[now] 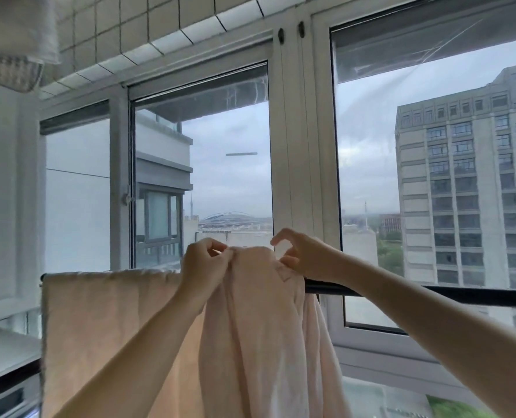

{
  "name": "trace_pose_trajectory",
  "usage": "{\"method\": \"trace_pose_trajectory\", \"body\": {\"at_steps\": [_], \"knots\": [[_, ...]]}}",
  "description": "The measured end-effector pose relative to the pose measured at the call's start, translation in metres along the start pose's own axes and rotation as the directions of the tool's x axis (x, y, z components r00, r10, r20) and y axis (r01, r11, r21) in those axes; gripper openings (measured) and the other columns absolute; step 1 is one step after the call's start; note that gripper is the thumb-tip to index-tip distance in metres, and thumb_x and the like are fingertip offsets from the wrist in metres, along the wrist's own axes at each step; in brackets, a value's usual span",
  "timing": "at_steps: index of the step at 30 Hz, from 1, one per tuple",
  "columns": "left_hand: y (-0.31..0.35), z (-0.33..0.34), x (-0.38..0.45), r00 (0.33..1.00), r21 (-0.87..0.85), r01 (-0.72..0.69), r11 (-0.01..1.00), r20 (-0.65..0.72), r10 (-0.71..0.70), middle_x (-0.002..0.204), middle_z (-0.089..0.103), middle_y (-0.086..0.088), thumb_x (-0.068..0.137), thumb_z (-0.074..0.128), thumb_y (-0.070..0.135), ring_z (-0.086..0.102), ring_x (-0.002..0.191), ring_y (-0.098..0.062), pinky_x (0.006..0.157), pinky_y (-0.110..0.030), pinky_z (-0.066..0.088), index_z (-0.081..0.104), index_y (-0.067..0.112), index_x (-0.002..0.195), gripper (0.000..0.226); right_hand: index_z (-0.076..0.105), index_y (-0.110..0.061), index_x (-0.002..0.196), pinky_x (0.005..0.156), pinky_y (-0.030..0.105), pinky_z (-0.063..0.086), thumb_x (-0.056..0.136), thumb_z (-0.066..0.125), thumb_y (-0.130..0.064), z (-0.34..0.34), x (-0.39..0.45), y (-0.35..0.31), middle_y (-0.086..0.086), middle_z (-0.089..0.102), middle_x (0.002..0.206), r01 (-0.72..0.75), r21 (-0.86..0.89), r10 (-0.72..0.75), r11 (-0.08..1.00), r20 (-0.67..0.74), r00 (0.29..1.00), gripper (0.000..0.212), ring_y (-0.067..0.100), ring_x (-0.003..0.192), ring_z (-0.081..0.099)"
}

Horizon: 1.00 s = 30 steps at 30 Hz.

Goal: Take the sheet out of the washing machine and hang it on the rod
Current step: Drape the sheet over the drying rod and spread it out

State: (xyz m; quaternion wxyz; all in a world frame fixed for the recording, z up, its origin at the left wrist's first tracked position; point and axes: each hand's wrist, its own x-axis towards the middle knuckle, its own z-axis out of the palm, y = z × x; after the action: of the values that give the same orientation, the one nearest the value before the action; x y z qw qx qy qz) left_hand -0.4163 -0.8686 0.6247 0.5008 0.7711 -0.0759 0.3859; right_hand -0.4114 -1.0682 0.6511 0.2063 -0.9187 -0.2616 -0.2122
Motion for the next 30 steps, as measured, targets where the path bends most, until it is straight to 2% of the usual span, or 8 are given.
{"method": "trace_pose_trajectory", "body": {"at_steps": [3,6,12,17,20,23,27,30], "knots": [[-0.016,-0.004,0.0,0.993,-0.03,-0.046,0.998,0.11,0.049,0.068,0.068,0.0,0.081,0.072,0.021,0.062,0.066,-0.013,0.061,-0.025,0.045,0.069,0.015,0.076,0.008,0.056,-0.016,0.102,0.065,0.019,0.048,0.09,0.062,-0.022,-0.003,-0.007,0.007,0.0,0.067,0.091,-0.031,0.021,0.032,0.999,-0.084,0.996,0.015,0.005,0.072,0.058],[-0.023,-0.002,0.0,0.97,-0.107,-0.092,0.99,0.215,0.113,0.072,0.072,0.0,0.089,0.063,0.021,0.067,0.075,-0.015,0.074,-0.03,0.049,0.074,0.013,0.077,0.017,0.066,-0.018,0.093,0.072,0.017,0.048,0.088,0.063,-0.025,-0.007,-0.021,0.015,-0.007,0.067,0.087,-0.02,-0.115,0.002,0.993,-0.153,0.988,0.009,0.004,0.076,0.06],[-0.024,0.009,-0.003,0.911,-0.188,-0.115,0.975,0.371,0.179,0.09,0.073,0.004,0.082,0.05,-0.014,0.067,0.088,-0.003,0.079,-0.014,0.05,0.073,0.015,0.092,0.038,0.064,-0.024,0.107,0.069,0.013,0.053,0.086,0.066,-0.029,-0.008,-0.043,0.02,-0.019,0.06,0.097,0.06,-0.052,-0.065,0.997,-0.085,0.994,0.021,0.001,0.079,0.064],[-0.032,0.019,-0.001,0.875,-0.206,-0.207,0.957,0.398,0.275,0.101,0.07,0.002,0.086,0.062,-0.002,0.066,0.091,-0.006,0.085,-0.02,0.052,0.069,0.015,0.101,0.024,0.064,-0.025,0.101,0.076,0.018,0.047,0.09,0.061,-0.029,0.007,-0.044,0.026,-0.009,0.058,0.1,0.126,-0.146,-0.156,0.981,-0.216,0.964,0.013,0.004,0.085,0.057],[-0.047,0.023,0.006,0.891,-0.085,-0.199,0.976,0.399,0.217,0.103,0.067,0.008,0.083,0.064,0.038,0.065,0.09,-0.007,0.085,-0.032,0.053,0.064,0.03,0.1,0.018,0.066,-0.019,0.102,0.078,0.02,0.049,0.094,0.056,-0.024,0.018,-0.041,0.023,-0.007,0.062,0.101,0.156,-0.208,-0.21,0.965,-0.266,0.941,0.014,0.008,0.086,0.06],[-0.057,0.027,0.004,0.922,0.141,-0.231,0.963,0.348,0.171,0.088,0.067,0.014,0.079,0.037,0.067,0.06,0.091,-0.01,0.089,-0.041,0.046,0.061,0.034,0.094,0.043,0.065,-0.015,0.099,0.067,0.015,0.048,0.097,0.05,-0.023,0.02,-0.04,0.021,-0.007,0.066,0.086,0.1,-0.176,-0.152,0.979,-0.316,0.936,0.017,0.005,0.073,0.06],[-0.05,0.037,-0.003,0.93,0.24,-0.305,0.922,0.282,0.234,0.064,0.053,0.014,0.099,0.027,0.048,0.047,0.083,-0.015,0.087,-0.035,0.031,0.052,0.026,0.067,0.046,0.055,-0.011,0.088,0.058,0.025,0.05,0.1,0.043,-0.016,0.01,-0.044,0.029,-0.004,0.06,0.075,0.005,-0.203,-0.069,0.979,-0.309,0.948,0.018,0.013,0.066,0.06],[-0.051,0.046,-0.003,0.939,0.301,-0.314,0.9,0.237,0.248,0.066,0.051,0.014,0.101,0.023,0.039,0.043,0.087,-0.013,0.085,-0.029,0.021,0.061,0.018,0.078,0.049,0.046,-0.009,0.085,0.057,0.032,0.048,0.1,0.038,-0.011,-0.006,-0.054,0.039,0.003,0.057,0.074,0.013,-0.355,-0.086,0.935,-0.192,0.978,0.018,0.023,0.065,0.06]]}}
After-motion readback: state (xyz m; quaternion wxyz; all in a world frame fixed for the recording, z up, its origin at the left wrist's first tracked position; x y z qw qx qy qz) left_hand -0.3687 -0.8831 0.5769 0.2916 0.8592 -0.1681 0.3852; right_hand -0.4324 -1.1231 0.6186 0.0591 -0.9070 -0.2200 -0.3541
